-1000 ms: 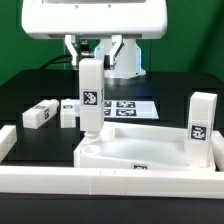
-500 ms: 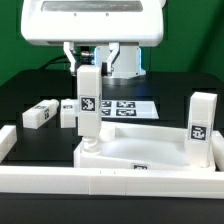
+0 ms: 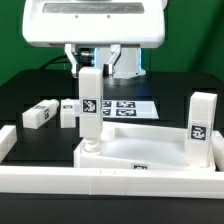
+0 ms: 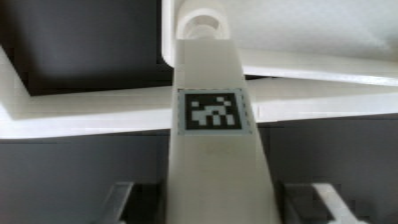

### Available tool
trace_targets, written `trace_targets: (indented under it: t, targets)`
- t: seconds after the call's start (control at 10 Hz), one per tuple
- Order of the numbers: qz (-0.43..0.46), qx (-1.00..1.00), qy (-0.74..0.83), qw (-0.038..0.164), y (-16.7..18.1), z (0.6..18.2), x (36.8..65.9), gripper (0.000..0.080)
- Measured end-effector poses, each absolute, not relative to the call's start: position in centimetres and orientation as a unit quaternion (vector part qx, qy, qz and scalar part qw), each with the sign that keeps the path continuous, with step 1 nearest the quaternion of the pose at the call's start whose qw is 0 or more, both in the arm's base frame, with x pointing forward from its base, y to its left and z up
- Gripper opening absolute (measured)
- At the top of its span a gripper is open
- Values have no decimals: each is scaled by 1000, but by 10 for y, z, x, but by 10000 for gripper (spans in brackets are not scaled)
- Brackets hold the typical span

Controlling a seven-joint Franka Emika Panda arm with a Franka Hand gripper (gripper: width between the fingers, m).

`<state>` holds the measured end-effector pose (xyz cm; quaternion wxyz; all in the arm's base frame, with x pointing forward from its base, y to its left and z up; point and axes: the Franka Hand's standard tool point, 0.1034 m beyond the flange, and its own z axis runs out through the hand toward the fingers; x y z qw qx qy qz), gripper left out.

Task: Assemble desk

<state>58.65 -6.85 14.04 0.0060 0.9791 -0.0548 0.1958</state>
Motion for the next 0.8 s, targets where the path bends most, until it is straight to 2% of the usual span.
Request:
trace_targets:
  t: [0.8]
  targets:
    - [197, 979, -53, 13, -69, 126, 585, 290]
